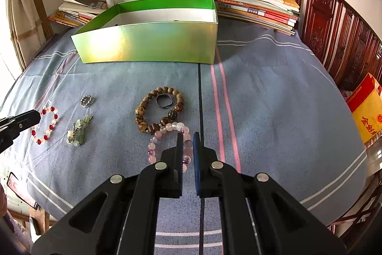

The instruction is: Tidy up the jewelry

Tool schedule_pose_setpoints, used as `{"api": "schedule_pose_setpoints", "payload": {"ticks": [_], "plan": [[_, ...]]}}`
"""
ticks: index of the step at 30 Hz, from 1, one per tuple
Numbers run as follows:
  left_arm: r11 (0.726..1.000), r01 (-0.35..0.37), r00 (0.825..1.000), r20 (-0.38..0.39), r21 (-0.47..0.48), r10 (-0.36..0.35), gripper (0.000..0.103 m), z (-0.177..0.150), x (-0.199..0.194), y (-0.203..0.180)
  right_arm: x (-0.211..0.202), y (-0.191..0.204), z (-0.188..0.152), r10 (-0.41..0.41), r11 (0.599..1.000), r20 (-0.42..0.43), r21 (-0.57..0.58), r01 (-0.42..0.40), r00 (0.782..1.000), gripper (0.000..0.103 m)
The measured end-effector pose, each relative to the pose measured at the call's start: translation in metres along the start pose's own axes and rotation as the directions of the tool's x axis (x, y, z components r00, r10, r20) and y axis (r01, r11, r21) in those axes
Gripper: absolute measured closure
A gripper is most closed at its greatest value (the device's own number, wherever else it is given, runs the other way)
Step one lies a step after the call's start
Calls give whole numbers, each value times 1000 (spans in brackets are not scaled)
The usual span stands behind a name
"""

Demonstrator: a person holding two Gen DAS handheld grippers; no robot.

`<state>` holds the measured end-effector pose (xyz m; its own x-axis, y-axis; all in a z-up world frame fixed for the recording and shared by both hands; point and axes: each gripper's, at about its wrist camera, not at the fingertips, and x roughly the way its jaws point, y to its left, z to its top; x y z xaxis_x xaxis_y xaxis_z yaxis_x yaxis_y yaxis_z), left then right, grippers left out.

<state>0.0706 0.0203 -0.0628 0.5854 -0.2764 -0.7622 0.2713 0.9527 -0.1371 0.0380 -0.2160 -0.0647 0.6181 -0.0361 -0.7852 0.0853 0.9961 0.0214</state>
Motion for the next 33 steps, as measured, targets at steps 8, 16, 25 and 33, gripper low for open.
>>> {"api": "schedule_pose_setpoints", "payload": {"ticks": [8,16,25,33], "plan": [[1000,3,1000,-5,1,-3,95,-1,0,-1,3,1,-2,5,1000,-9,5,-5,1000,95],[1000,-2,1000,5,-2,2,95,-1,-2,-1,-3,-3,0,7,1000,11,15,-8,1000,95],[1000,-24,998,56,19,23,95,22,-22,-1,-32,1,32,18,1000,107,3,-18,994,97],[997,-60,991,121,45,54,95,65,-38,-4,-61,2,64,24,1000,205,-19,-20,978,96]]}}
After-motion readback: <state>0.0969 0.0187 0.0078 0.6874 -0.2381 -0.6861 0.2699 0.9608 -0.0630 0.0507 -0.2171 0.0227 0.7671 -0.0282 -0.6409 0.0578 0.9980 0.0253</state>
